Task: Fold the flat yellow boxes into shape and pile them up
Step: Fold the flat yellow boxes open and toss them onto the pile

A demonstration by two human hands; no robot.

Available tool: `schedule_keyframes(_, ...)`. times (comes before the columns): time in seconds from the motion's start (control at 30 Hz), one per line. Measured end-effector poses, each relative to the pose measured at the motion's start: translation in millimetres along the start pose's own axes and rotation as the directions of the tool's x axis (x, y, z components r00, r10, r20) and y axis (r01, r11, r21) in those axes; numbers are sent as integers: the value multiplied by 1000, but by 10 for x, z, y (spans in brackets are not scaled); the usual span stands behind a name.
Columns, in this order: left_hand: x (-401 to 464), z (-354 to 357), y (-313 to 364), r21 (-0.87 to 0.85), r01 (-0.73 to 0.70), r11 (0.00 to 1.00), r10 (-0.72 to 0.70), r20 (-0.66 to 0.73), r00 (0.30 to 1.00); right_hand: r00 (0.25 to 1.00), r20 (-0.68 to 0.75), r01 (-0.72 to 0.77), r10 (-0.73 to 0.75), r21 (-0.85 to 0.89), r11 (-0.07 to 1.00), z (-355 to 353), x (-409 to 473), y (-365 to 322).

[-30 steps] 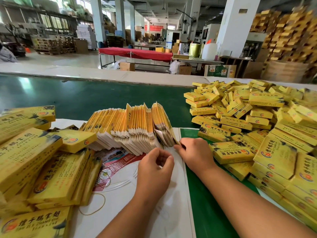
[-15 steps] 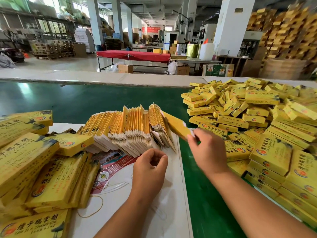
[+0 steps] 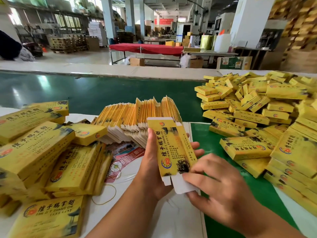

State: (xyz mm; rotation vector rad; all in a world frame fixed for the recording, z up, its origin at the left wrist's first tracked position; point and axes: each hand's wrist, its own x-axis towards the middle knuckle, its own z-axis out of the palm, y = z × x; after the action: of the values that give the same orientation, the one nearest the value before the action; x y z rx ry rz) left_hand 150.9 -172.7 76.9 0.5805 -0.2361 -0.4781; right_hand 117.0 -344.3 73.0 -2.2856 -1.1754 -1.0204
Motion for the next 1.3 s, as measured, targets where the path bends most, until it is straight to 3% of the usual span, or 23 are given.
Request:
schedule_keyframes(0.1, -35, -8, 34, 180, -51, 982, 48, 20, 999, 992, 74, -112, 102, 138, 984, -5, -25, -29)
schedule_keyframes(0.17, -56, 23, 23, 447, -43, 894, 45, 7, 999, 968, 38, -246, 246, 294, 924, -41, -24, -50)
schedule_keyframes(0.23, -67, 71, -8, 759, -70, 647, 104, 3, 995, 912, -8, -368, 410, 423, 828, -80, -18, -38)
schedule_keyframes(0.3, -79, 109, -13, 946, -95, 311, 218, 27, 976, 831, -15, -454, 556, 559, 693, -117, -18, -1)
schedule_keyframes(0.4, -92, 104, 6, 985, -24, -170, 325, 79, 942, 708, 19, -454, 706, 778, 434, -163, -36, 70)
schedule_keyframes(0.43, -93, 90, -6, 961, 0, -278, 339, 98, 936, 677, 9, -459, 736, 787, 413, -177, -39, 95)
schedule_keyframes(0.5, -84, 62, -45, 912, 32, -410, 348, 123, 929, 669, -27, -498, 743, 727, 474, -204, -36, 116)
schedule_keyframes(0.57, -75, 38, -87, 885, 43, -464, 348, 137, 928, 714, -40, -564, 699, 559, 608, -205, -50, 121)
schedule_keyframes(0.63, -71, 26, -114, 871, 43, -490, 351, 152, 924, 733, -1, -628, 680, 383, 678, -180, -75, 128)
schedule_keyframes(0.83, -60, 39, -179, 862, 69, -502, 379, 147, 914, 679, 80, -703, 730, 356, 616, -177, -61, 90)
schedule_keyframes(1.03, -63, 72, -237, 806, 82, -587, 387, 190, 902, 592, 208, -771, 779, 430, 470, -162, -20, 65)
schedule_keyframes(1.17, -56, 94, -267, 805, 80, -588, 385, 192, 903, 605, 349, -793, 715, 340, 505, -168, -29, 97)
schedule_keyframes(1.3, -76, 110, -266, 858, 66, -509, 353, 138, 925, 624, 480, -779, 617, 321, 538, -308, -20, 226)
